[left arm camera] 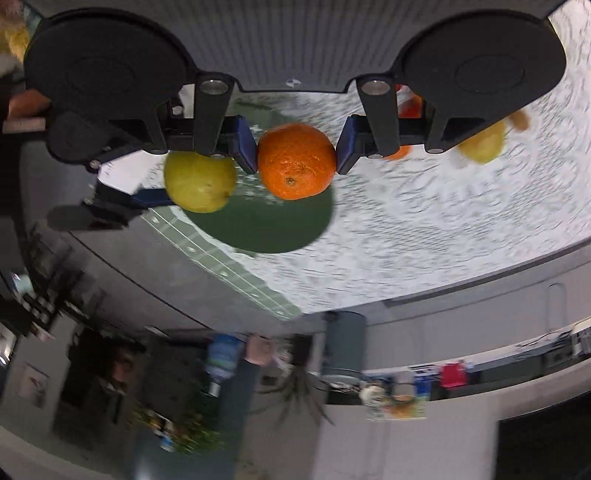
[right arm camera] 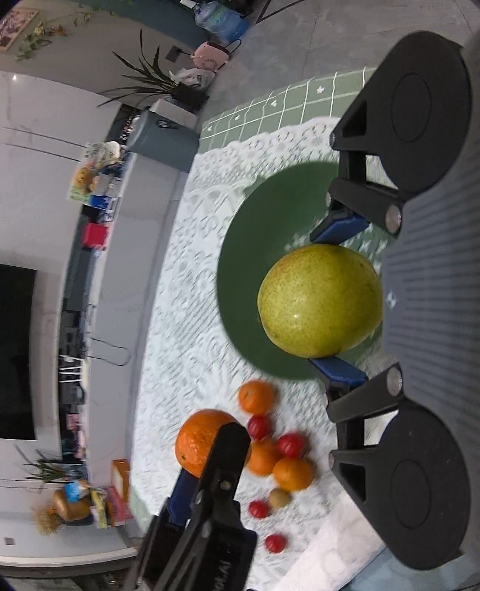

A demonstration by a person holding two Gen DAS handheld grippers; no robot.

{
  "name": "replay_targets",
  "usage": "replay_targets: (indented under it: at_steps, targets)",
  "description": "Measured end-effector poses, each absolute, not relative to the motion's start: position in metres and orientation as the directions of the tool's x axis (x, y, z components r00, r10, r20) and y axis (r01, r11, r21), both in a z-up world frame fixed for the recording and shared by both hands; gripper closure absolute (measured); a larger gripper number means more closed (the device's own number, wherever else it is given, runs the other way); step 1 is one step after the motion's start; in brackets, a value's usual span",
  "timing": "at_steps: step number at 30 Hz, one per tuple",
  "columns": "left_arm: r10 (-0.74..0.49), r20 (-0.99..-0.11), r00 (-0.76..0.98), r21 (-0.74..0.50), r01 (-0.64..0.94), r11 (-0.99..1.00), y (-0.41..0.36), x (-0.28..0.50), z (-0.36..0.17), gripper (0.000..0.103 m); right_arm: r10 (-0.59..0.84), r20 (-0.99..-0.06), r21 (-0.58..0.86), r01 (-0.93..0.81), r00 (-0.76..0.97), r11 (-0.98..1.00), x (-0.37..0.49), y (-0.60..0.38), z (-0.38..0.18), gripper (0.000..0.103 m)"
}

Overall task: Organize fruits
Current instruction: 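Lift and carry the pomelo and orange in both grippers over the green colander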

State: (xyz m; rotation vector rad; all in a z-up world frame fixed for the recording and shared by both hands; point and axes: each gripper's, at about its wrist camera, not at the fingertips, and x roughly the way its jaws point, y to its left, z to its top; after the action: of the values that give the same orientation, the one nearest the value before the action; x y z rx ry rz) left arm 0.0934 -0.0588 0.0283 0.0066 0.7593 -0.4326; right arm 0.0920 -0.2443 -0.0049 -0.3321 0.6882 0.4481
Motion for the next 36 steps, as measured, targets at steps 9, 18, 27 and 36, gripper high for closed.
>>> replay_targets:
  at_steps: [9,18,27,36]
  targets:
    - [-0.349,-0.771,0.532,-0.095,0.447,0.890,-0.097,0.128,0.004,0.051,0.274,-0.767,-0.136,-0.564,0.580,0.814,0.128,-0.255,-0.016,0.040]
    - [-0.320,-0.857,0.404,-0.089,0.496,0.864,-0.115,0.159,-0.015,0.051,0.281,-0.859,-0.081,-0.654,0.429,0.752,0.158,-0.245,-0.027,0.040]
    - [-0.269,-0.913,0.306,-0.090,0.493,0.865,-0.121,0.181,-0.033,0.051,0.236,-0.921,-0.065,-0.719,0.310,0.692,0.181,-0.231,-0.042,0.040]
    - [-0.239,-0.940,0.244,-0.091,0.493,0.865,-0.126,0.191,-0.042,0.051,0.201,-0.955,-0.027,-0.738,0.218,0.674,0.196,-0.226,-0.054,0.040]
